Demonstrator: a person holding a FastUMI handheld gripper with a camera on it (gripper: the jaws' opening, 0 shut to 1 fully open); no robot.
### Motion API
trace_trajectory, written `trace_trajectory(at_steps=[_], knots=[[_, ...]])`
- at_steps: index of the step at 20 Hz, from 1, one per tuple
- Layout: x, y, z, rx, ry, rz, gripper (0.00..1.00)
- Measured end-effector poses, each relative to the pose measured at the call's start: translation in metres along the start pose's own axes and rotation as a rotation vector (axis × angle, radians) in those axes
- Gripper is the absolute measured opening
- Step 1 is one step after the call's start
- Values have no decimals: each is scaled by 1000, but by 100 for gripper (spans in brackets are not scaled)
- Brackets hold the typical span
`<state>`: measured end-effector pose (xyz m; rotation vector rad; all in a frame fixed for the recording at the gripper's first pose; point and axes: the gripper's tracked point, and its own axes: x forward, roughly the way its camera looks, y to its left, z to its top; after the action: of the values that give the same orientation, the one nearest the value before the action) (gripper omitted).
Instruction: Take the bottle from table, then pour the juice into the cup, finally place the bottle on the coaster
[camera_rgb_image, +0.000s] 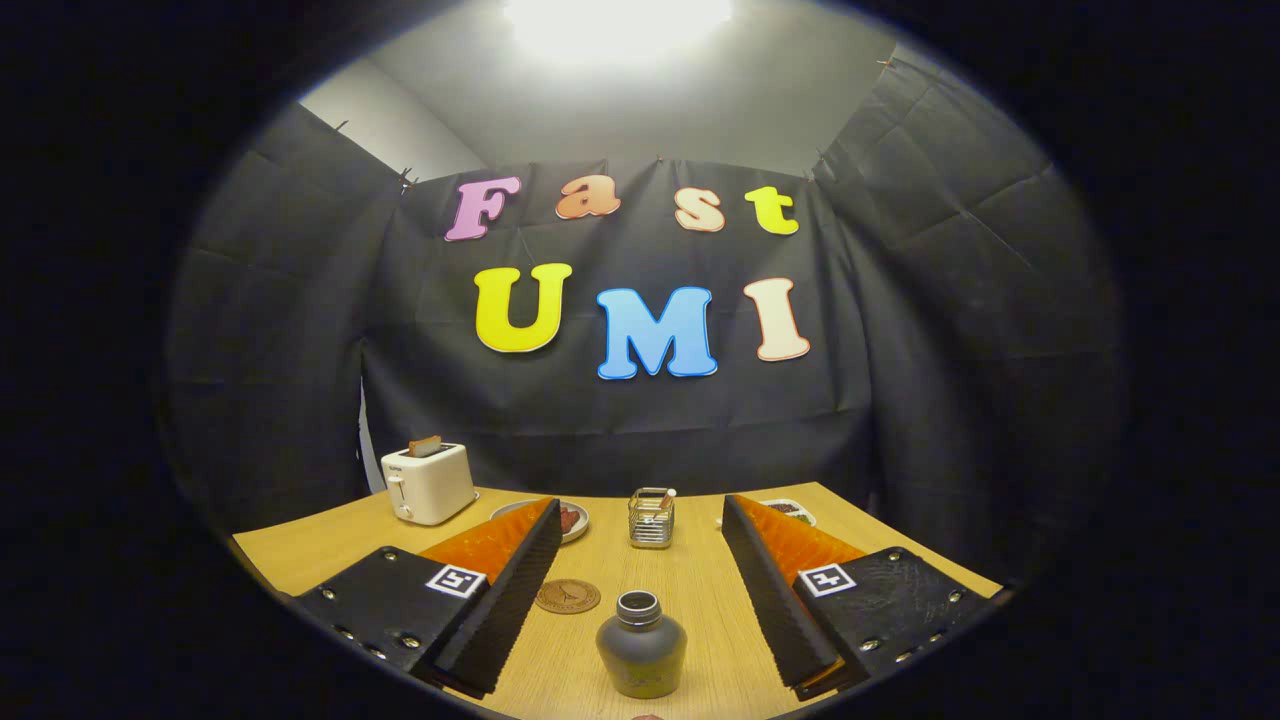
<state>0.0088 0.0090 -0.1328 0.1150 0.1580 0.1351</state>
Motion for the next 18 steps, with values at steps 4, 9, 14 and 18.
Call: trace_trajectory(at_steps=[4, 9, 14, 18], knots=[[4, 4, -29, -32, 44, 23, 98], [5, 1, -60, -54, 86, 6, 98], [6, 3, -96, -63, 165, 19, 98], [7, 6, -128, -33, 241, 31, 98]])
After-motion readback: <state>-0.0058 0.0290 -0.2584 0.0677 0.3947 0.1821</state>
